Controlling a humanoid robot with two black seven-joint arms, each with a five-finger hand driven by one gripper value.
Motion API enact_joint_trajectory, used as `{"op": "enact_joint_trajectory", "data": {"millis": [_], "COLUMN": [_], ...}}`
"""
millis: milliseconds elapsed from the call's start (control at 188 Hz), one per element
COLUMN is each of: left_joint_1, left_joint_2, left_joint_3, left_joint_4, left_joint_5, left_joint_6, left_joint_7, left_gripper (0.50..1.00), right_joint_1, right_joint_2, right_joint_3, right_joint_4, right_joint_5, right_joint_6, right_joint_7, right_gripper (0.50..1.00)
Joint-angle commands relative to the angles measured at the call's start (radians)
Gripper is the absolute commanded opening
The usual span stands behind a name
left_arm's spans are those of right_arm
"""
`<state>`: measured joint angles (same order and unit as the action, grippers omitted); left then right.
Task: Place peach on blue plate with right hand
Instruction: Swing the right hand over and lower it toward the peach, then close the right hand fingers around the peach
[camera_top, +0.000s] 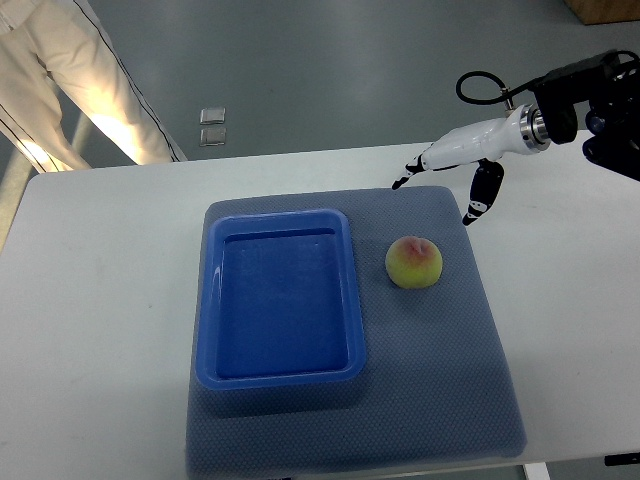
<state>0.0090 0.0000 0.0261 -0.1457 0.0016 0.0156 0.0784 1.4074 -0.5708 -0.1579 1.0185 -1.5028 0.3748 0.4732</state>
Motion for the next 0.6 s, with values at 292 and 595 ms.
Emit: {"op": "enact_joint_trajectory", "data": {"millis": [292,595], "left_joint_1": [0.000,0.000], "left_joint_2": [0.000,0.000], "left_joint_3": [0.000,0.000], "left_joint_4": [0.000,0.000], "left_joint_5": [0.000,0.000], "left_joint_6": [0.000,0.000], "left_joint_7": [0.000,0.000], "left_gripper": [1.000,1.000], "right_joint_1": [-0.088,-0.166], "right_joint_2": [0.051,0.074], "right_joint_3": [-0.018,-0.017], "right_joint_4": [-0.012,-0.040], "right_joint_5": [-0.011,-0.016], "right_joint_6": [-0.051,-0.120], "right_joint_7": [-0.008,-0.012], "right_gripper": [0.928,0.928]}}
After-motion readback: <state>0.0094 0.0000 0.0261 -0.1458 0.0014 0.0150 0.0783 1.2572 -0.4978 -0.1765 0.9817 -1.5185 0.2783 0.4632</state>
